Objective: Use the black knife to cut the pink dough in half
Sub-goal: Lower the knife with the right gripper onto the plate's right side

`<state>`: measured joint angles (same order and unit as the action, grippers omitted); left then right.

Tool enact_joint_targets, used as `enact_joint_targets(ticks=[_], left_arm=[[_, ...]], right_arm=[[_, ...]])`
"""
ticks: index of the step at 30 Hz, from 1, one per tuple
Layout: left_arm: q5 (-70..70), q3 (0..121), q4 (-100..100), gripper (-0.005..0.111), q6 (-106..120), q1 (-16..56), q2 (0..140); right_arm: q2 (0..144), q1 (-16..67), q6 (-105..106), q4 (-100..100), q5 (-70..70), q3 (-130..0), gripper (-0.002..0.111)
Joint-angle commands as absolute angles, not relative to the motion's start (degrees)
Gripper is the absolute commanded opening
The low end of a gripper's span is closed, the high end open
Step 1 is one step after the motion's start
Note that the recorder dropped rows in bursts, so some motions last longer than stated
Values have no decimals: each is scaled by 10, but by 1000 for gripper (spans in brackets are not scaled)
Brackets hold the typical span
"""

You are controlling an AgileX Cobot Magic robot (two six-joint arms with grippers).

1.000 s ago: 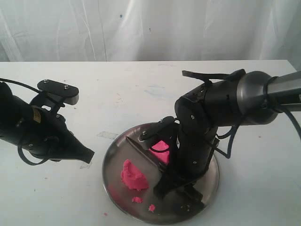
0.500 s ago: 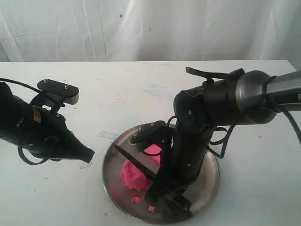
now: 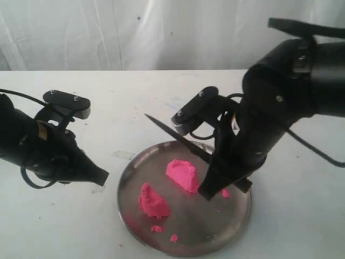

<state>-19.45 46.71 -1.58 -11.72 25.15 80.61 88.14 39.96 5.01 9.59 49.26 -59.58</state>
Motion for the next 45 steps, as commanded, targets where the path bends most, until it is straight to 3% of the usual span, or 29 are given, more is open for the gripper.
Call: enact_joint_targets(ticks=[1, 12, 19, 23, 34, 39, 45], left_arm=[[-197, 464, -13, 0, -117, 253, 800], [-196, 464, -13, 0, -117, 253, 800], [-201, 464, -13, 0, -117, 253, 800], [-200, 464, -13, 0, -117, 253, 800], [-196, 464, -13, 0, -117, 253, 800], [-196, 464, -13, 0, -117, 253, 800], [-193, 464, -13, 0, -117, 253, 800]], right_arm=[[836, 400, 19, 119, 412, -560, 0], [848, 397, -129, 228, 368, -527, 0], [915, 314, -149, 179, 370, -525, 0], [942, 307, -146, 157, 375, -529, 0], [1008, 308, -6, 17, 397, -549, 0], [1014, 308, 165, -145, 414, -559, 0], [1014, 308, 173, -144, 406, -560, 0]])
